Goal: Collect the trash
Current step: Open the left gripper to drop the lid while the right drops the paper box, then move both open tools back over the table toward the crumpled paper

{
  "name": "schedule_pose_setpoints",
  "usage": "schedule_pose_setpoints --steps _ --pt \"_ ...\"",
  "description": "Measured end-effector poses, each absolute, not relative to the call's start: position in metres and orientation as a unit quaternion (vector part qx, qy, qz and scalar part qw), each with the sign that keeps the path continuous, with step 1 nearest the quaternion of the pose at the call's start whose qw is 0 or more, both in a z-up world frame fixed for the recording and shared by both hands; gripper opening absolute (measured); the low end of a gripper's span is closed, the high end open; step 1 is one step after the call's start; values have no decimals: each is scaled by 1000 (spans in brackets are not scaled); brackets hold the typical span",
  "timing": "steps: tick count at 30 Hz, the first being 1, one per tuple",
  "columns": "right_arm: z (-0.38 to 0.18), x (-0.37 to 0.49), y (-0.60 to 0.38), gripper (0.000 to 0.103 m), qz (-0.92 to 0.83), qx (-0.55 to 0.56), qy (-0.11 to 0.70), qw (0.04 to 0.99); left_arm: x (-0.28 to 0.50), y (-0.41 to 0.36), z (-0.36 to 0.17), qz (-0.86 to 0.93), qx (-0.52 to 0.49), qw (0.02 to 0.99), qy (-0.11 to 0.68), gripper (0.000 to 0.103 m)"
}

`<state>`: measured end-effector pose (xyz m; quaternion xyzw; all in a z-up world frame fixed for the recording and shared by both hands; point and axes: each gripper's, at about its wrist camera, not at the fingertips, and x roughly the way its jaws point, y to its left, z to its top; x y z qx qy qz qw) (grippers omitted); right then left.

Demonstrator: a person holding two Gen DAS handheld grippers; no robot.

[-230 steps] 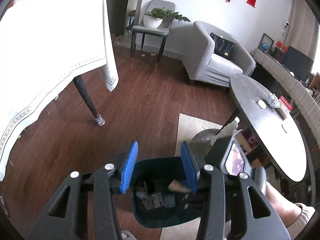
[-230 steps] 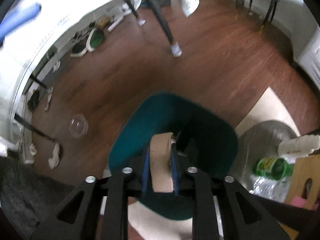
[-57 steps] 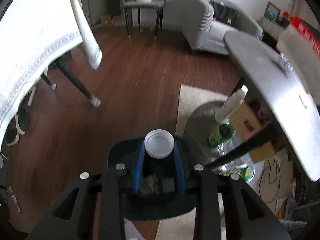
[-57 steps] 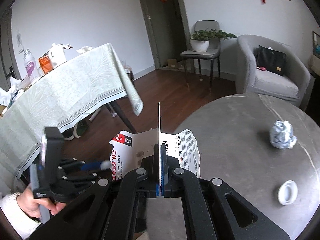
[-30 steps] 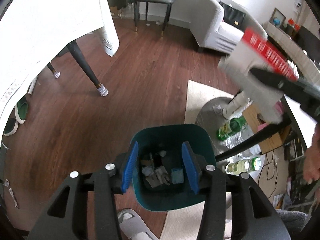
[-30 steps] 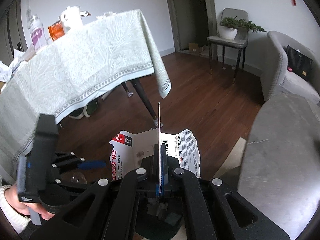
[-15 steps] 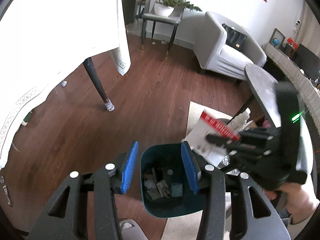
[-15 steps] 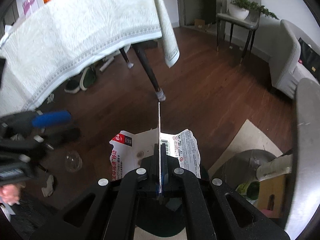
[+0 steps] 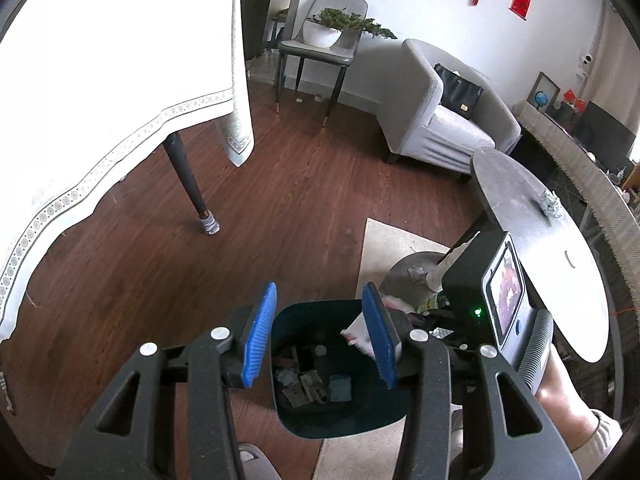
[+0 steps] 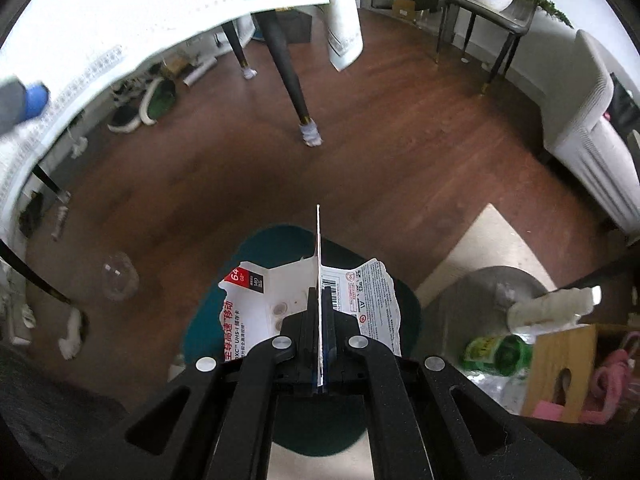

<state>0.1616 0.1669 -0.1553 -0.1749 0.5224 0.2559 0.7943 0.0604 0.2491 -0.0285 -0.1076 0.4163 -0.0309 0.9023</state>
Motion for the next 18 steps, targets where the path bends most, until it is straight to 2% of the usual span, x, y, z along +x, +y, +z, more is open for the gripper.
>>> schedule_pose_setpoints --steps 2,4,18 --pt "-154 161 162 11 249 -175 522 796 61 247 -27 -33 -106 903 416 48" --pt "-149 160 154 47 242 -171 516 804 63 245 -27 -34 -103 903 415 48" --pt "-95 149 116 47 289 -102 471 827 62 215 6 -40 -81 925 368 50"
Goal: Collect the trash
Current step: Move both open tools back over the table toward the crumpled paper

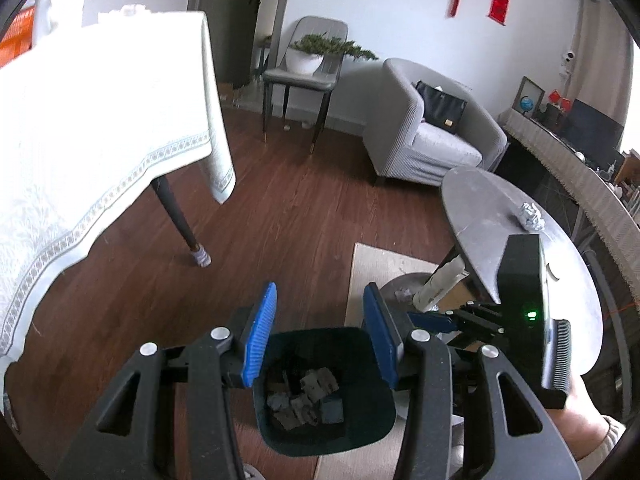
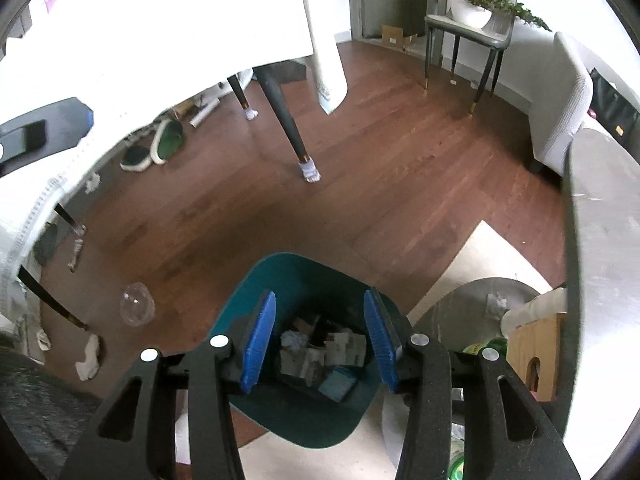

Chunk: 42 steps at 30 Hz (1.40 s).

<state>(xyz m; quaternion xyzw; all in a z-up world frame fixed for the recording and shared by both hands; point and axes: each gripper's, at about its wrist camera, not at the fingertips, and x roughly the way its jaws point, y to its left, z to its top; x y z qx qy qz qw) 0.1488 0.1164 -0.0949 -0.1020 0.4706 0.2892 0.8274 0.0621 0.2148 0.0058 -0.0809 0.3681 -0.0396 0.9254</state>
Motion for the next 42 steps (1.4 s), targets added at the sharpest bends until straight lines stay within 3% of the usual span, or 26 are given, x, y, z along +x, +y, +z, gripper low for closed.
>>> schedule_pose_setpoints --steps 5,11,29,42 --pt "-71 144 99 47 302 -78 445 839 67 193 15 -49 -67 930 357 52" --pt "-45 140 71 47 300 -64 414 857 65 162 29 -69 -51 938 334 62" --pt "-26 139 -17 47 248 -32 384 889 82 92 32 -96 -36 938 330 71" --pt "-24 143 -73 48 209 -28 380 901 105 50 31 -119 -29 935 333 72"
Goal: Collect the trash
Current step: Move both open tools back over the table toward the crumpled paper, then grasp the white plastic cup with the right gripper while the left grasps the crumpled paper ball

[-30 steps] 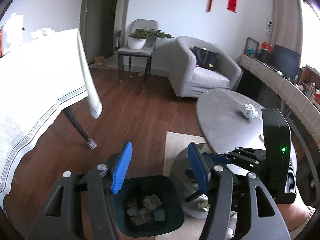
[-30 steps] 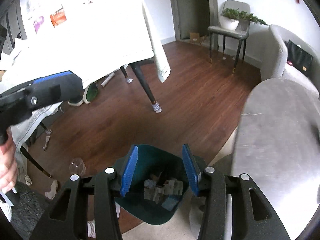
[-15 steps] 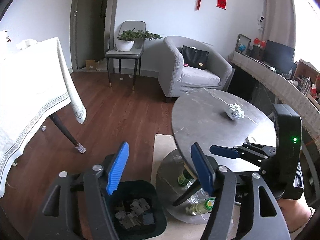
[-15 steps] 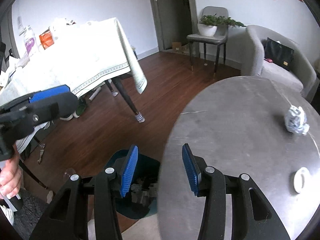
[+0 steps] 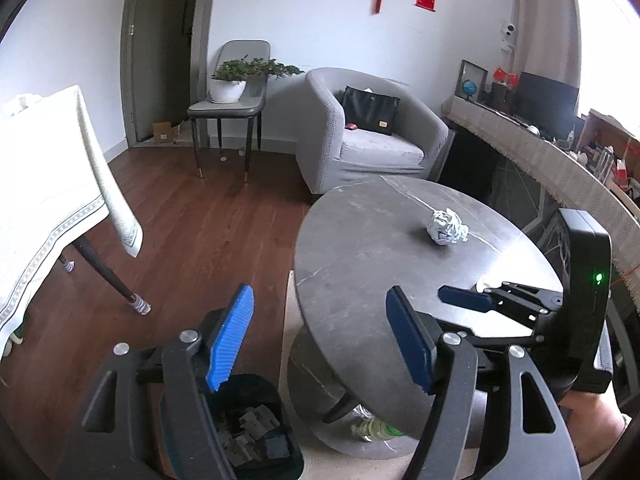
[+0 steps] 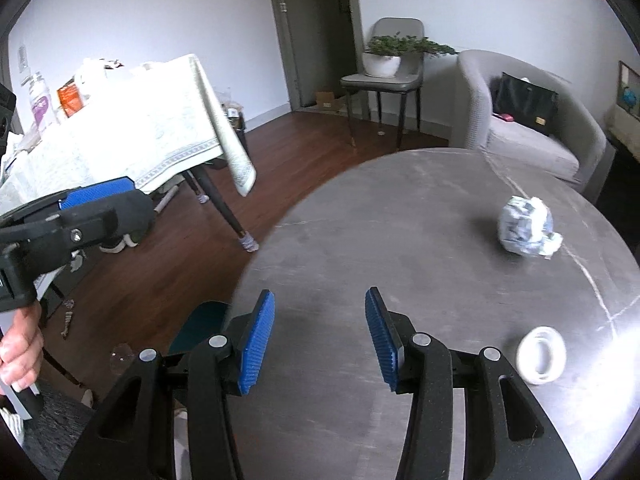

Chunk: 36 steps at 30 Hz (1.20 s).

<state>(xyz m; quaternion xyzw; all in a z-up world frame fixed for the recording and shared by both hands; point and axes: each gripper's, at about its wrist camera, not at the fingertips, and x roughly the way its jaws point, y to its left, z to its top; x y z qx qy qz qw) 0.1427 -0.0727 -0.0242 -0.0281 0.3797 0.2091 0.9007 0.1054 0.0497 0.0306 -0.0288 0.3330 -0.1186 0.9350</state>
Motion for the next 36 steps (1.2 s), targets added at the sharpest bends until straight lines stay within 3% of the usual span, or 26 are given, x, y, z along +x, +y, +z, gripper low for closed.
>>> schedule_pose_setpoints --steps 20,25,30,36 --pt "-37 145 -179 48 119 -40 388 913 142 -13 13 -137 -14 927 349 74" --pt "-41 151 -187 58 119 -41 404 906 151 -26 10 -145 -14 924 353 76" --pt "-46 157 -193 58 126 -35 425 896 160 -41 10 -155 -7 922 354 79" --pt "-45 165 -193 40 122 -49 429 894 174 -56 8 -161 -9 921 355 79"
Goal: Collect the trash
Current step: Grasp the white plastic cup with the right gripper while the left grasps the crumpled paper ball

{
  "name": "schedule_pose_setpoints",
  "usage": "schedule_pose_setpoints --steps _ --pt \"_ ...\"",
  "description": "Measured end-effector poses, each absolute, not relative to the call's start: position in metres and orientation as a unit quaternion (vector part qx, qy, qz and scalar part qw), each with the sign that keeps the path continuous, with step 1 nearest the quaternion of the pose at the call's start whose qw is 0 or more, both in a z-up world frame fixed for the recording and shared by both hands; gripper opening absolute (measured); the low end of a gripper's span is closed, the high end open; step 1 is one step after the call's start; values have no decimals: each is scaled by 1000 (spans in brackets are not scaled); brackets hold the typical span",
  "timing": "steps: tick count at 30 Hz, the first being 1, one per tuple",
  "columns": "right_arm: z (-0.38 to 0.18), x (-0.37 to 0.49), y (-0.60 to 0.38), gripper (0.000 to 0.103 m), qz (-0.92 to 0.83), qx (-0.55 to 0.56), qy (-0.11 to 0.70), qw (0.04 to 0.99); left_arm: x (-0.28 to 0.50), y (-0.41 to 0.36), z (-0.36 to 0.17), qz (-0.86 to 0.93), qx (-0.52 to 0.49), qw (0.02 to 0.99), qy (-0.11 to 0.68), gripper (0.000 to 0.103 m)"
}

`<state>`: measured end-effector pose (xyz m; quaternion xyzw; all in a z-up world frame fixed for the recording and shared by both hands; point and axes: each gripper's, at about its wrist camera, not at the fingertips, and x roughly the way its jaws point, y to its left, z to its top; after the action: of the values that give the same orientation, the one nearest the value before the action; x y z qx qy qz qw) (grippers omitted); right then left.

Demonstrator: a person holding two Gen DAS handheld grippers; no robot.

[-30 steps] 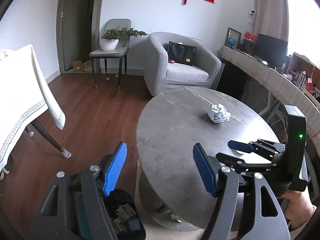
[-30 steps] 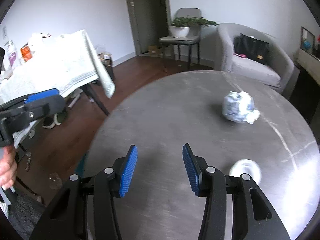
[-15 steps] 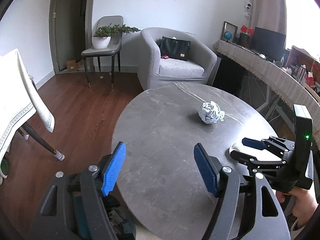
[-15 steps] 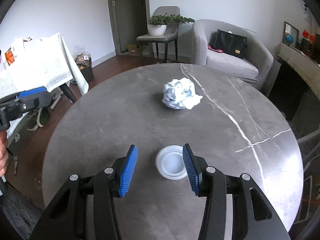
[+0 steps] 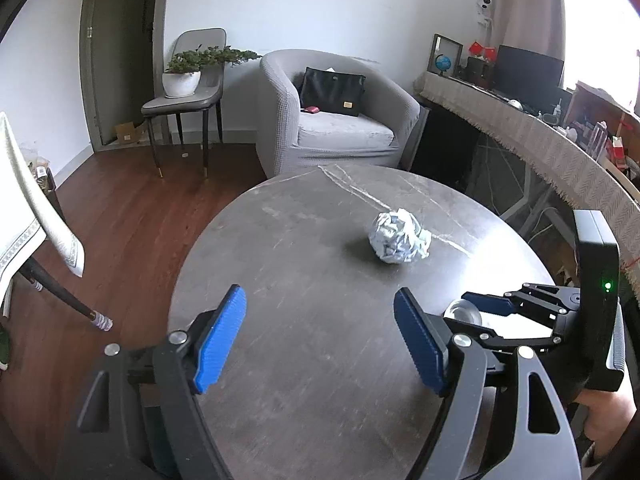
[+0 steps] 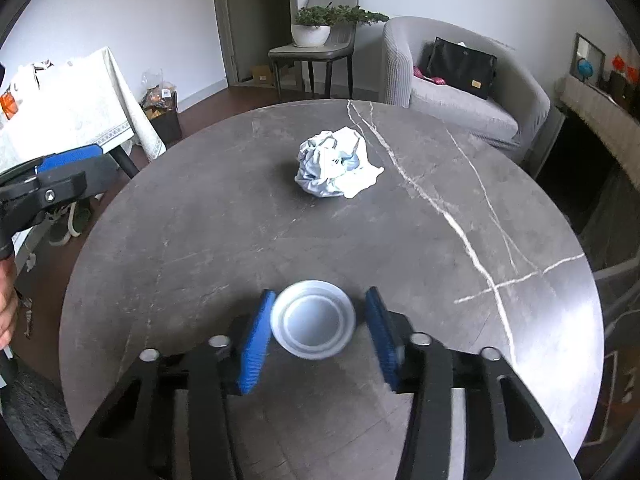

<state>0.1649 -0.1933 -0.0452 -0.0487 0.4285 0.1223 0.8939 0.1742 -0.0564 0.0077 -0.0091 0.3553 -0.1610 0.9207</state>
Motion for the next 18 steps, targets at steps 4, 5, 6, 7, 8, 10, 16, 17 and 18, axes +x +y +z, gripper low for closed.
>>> schedule_pose_setpoints --steps 4,5,6,7,8,10,16,17,18 --pt "-40 172 -206 40 118 -33 421 899 187 -71 6 -168 -15 919 356 80" --pt "-38 173 -211 40 115 -28 418 901 189 -74 6 -170 -14 919 355 80" --pt "-37 175 -214 40 112 -25 415 902 191 -78 5 -172 -13 919 355 80" --pt "-36 177 -218 40 108 -20 413 904 193 -81 4 -173 -13 918 356 80" --pt "-35 179 -224 40 103 -14 410 906 196 -85 3 -176 -14 917 358 80" --pt "-34 180 -233 40 95 -6 405 909 201 -92 1 -182 -17 915 360 80" --pt "-31 189 -259 40 85 16 393 915 222 -110 -7 -187 -39 910 369 80" --pt "-31 190 -261 40 85 18 390 917 225 -112 -8 -187 -38 910 369 80" --pt "-30 191 -265 40 85 22 385 919 228 -116 -9 -184 -35 911 368 80"
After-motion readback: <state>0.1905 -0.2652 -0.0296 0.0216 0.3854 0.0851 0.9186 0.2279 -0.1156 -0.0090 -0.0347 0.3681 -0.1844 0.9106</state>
